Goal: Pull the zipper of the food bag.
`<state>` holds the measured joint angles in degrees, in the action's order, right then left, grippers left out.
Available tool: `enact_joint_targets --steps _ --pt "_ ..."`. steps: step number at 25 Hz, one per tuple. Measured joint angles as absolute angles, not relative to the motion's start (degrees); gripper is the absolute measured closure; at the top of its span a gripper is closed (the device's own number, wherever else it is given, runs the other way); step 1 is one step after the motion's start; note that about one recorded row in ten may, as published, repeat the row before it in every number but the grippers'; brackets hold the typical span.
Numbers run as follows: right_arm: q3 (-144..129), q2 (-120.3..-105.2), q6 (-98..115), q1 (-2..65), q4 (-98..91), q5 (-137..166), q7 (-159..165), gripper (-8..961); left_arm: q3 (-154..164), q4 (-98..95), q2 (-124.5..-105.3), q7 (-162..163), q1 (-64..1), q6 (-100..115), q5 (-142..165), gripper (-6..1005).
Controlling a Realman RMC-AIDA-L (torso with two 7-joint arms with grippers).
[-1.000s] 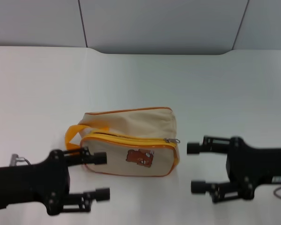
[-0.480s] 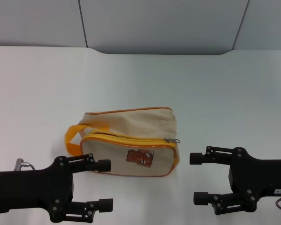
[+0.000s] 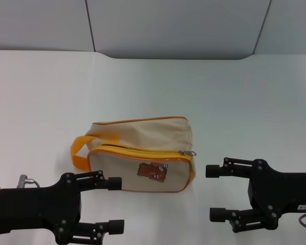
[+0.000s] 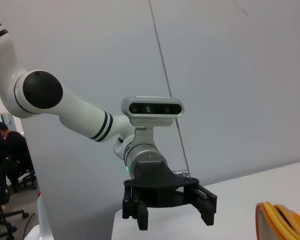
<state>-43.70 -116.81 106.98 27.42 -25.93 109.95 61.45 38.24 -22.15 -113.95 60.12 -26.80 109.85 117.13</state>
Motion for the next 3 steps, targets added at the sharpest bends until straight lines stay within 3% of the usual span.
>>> enact_joint_targets --steps 3 --pt "-43.6 -116.8 107.1 27.4 -25.9 109.9 61.2 127 38.2 -22.1 -113.99 60.1 -26.8 109.8 117.2 172"
